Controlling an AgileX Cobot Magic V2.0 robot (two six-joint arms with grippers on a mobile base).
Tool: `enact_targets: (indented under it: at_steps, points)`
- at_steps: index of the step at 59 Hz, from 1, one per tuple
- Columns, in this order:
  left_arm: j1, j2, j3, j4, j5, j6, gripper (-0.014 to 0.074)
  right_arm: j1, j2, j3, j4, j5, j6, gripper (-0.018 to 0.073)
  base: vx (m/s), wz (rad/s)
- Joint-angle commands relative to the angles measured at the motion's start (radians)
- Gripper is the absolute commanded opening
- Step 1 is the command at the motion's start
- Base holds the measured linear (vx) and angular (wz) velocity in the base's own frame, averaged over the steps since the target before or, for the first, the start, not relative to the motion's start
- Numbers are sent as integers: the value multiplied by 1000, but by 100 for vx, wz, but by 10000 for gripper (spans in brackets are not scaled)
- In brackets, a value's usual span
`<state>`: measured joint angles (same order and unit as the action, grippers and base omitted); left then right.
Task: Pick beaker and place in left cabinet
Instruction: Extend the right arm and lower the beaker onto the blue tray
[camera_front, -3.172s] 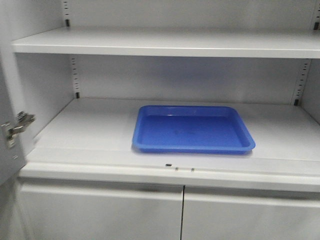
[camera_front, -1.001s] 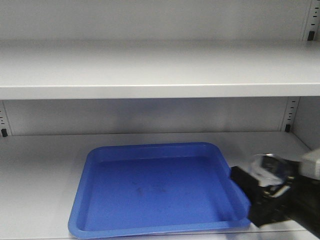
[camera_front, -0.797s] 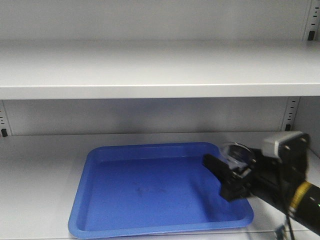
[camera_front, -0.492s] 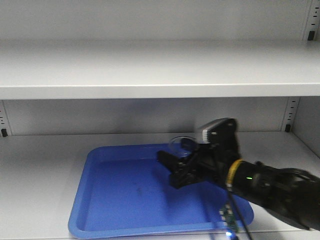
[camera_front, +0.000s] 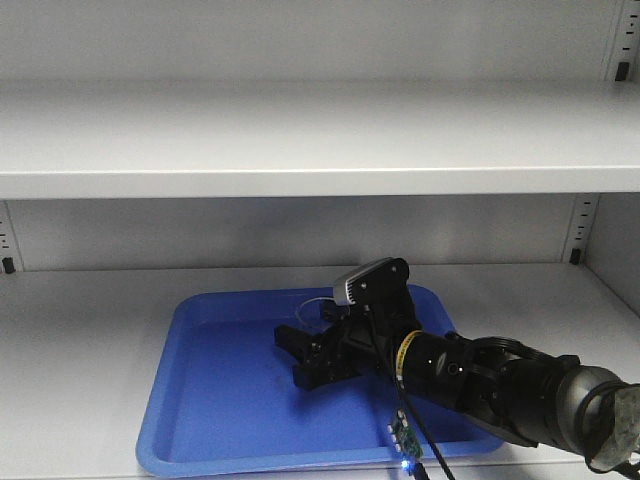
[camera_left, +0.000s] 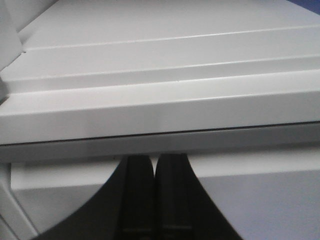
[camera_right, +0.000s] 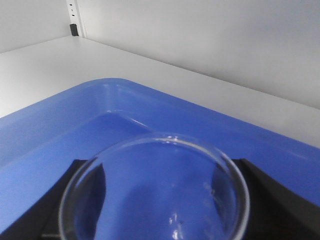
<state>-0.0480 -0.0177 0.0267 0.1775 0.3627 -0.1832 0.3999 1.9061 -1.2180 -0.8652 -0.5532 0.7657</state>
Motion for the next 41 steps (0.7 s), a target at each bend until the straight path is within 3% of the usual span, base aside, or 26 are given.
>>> enact_targets:
  at_steps: [1,12,20,27,41]
  points:
    - [-5,-10,-15,3,-75,-4,4,-3,-47,-32,17,-55,-9,256,0,0]
    - [-5,-10,-15,3,-75,-4,4,-2,-47,-32,17,-68,-9,514,0,0]
    - [-5,-10,-15,3,-75,-4,4,-2,-48,-32,17,-63,-9,648,0,0]
    - [-5,-10,-15,3,-75,-4,4,-2,-56,-32,17,-64,-9,685,0,0]
    - [-5,-10,-15,3,-75,-4,4,-3,-118,-32,17,-64,-48,658,0,0]
